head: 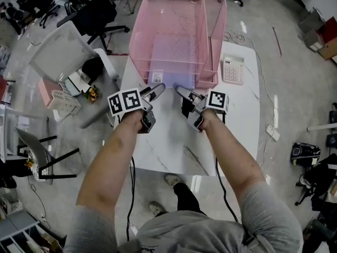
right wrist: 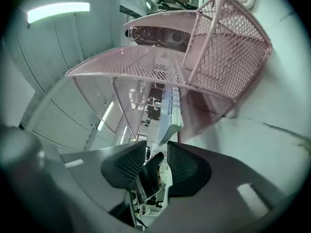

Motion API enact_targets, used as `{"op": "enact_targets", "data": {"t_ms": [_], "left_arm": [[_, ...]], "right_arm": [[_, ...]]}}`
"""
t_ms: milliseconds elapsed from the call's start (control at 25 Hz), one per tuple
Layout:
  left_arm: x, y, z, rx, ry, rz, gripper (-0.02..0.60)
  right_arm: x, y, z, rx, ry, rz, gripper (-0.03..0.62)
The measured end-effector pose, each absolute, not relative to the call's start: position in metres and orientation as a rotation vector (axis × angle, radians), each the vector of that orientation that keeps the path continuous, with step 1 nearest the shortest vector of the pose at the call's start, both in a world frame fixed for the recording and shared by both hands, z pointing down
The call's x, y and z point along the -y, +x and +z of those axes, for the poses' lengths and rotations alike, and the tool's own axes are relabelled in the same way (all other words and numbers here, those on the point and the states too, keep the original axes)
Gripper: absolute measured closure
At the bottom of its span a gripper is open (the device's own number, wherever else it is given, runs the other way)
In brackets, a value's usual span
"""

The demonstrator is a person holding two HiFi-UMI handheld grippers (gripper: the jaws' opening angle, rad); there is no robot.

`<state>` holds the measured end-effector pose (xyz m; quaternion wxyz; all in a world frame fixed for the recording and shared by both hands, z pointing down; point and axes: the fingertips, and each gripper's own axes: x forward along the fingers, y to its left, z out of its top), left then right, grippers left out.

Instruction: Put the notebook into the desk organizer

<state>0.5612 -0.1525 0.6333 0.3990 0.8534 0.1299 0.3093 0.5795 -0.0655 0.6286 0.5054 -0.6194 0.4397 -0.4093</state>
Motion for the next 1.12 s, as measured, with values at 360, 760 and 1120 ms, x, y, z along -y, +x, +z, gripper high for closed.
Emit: {"op": "enact_targets", "data": {"t_ms": [360, 760, 1120], "left_arm": [[0.159, 0.473, 0.581, -0.392, 2.384, 0.659, 0.179], [0.216, 0.272, 0.485, -0.210, 2.774, 0.399, 0.344], [0.268, 0.007, 0.424, 0.480, 2.862, 0.200, 0.466]], "right_arm": [[0.074, 0.501, 0.590, -1.348, -1.557, -1.036, 0.433], [0.166, 0.359, 0.477, -2.132, -1.638, -0.771, 0.441], [0.257, 0.141, 0.421, -2.664, -1.290, -0.579, 0.527]]}}
